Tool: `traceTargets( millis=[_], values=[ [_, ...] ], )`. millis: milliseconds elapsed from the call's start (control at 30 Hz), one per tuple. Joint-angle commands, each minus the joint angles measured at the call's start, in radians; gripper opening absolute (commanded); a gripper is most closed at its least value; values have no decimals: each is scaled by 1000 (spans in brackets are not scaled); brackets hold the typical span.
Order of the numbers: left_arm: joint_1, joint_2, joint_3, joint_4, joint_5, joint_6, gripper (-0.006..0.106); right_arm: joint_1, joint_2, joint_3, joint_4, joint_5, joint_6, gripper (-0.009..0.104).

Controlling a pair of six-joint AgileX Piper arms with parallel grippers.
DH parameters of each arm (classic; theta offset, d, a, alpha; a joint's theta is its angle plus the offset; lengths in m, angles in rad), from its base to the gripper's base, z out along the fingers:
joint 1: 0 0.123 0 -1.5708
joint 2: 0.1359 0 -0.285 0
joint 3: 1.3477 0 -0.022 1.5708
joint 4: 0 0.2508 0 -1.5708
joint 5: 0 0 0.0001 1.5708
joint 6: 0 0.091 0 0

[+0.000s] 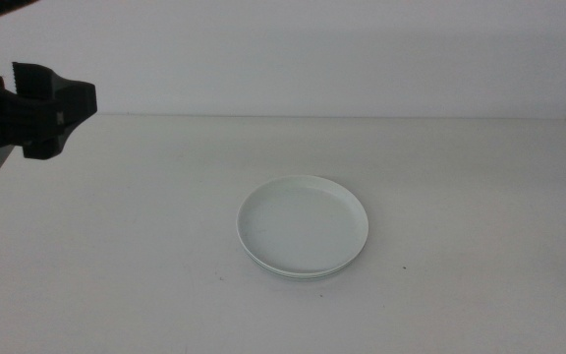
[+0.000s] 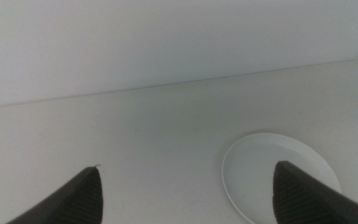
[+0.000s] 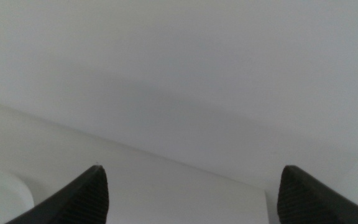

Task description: Stack the three bowls on top of each other.

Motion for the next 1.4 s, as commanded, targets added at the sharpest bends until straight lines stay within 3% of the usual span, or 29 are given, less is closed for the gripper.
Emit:
traceTargets(
  millis=[0, 133, 300, 867, 1067, 1367],
  values=[
    [-2, -4, 2, 1, -13, -2, 94, -7, -4, 4, -7, -45, 46, 89],
    [-2, -4, 2, 1, -13, -2, 94, -7, -4, 4, -21, -89, 258, 89],
    [-2, -4, 2, 1, -13, -2, 94, -7, -4, 4, -143, -129, 412, 89],
    [-2, -30, 8, 2, -19, -2, 94, -7, -59, 75, -138, -143, 424, 89],
    [30, -289, 209, -20, -149, -2, 94, -7, -254, 320, -138, -218, 424, 89],
    [233, -687, 668, -125, -210, -2, 94, -7, -592, 672, -171, -264, 424, 89]
  ],
)
